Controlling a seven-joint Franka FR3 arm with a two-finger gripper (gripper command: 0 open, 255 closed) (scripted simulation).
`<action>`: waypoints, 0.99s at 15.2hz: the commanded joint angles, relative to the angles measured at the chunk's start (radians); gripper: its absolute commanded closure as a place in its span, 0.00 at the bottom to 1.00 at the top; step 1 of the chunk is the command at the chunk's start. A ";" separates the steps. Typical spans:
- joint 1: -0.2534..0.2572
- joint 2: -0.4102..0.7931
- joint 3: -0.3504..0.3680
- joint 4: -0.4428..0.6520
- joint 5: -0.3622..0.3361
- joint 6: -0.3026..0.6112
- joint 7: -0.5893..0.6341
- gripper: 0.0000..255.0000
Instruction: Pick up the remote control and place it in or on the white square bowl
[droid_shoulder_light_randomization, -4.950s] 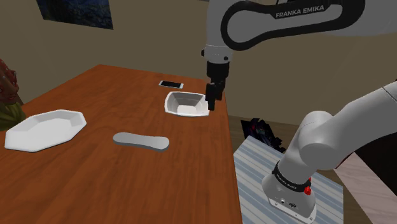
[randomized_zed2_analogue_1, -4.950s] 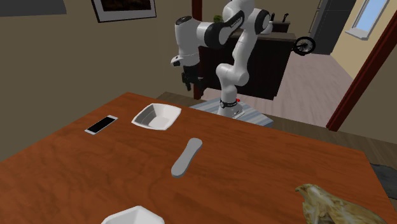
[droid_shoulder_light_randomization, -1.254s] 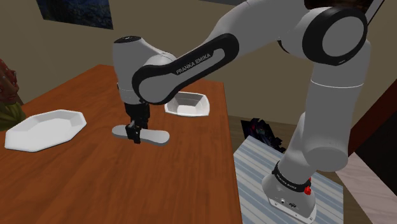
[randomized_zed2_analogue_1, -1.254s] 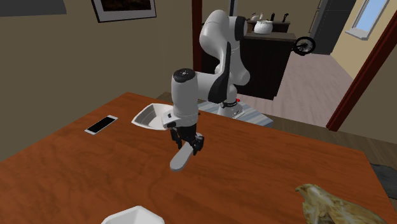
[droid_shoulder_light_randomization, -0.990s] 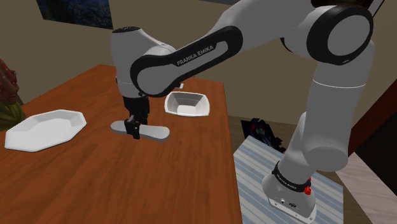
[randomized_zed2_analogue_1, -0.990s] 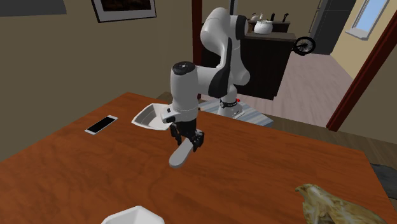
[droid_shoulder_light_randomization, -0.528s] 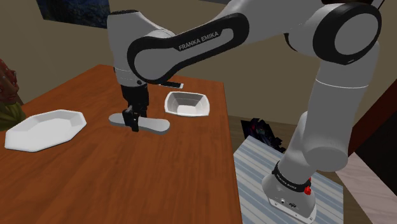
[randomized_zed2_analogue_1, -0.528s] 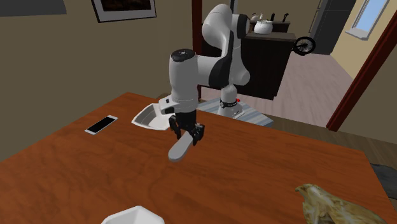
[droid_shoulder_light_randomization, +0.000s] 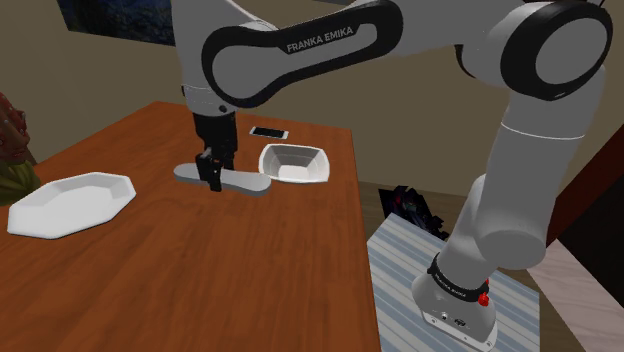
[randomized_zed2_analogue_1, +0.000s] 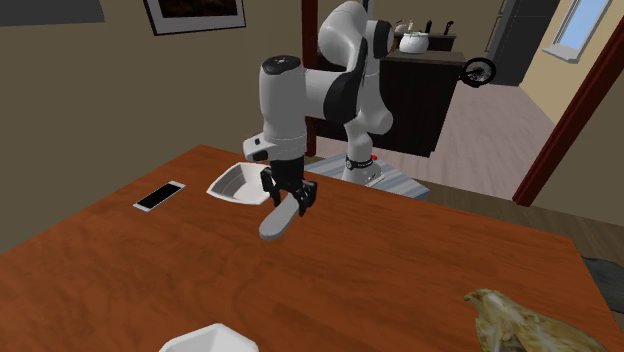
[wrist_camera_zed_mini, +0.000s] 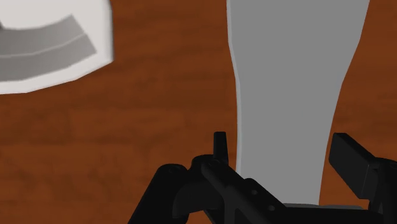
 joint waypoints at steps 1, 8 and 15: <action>-0.030 -0.044 -0.014 -0.054 0.017 0.015 -0.048 1.00; -0.124 -0.149 -0.085 -0.178 0.056 0.044 -0.223 1.00; -0.209 -0.207 -0.168 -0.242 0.070 0.057 -0.396 1.00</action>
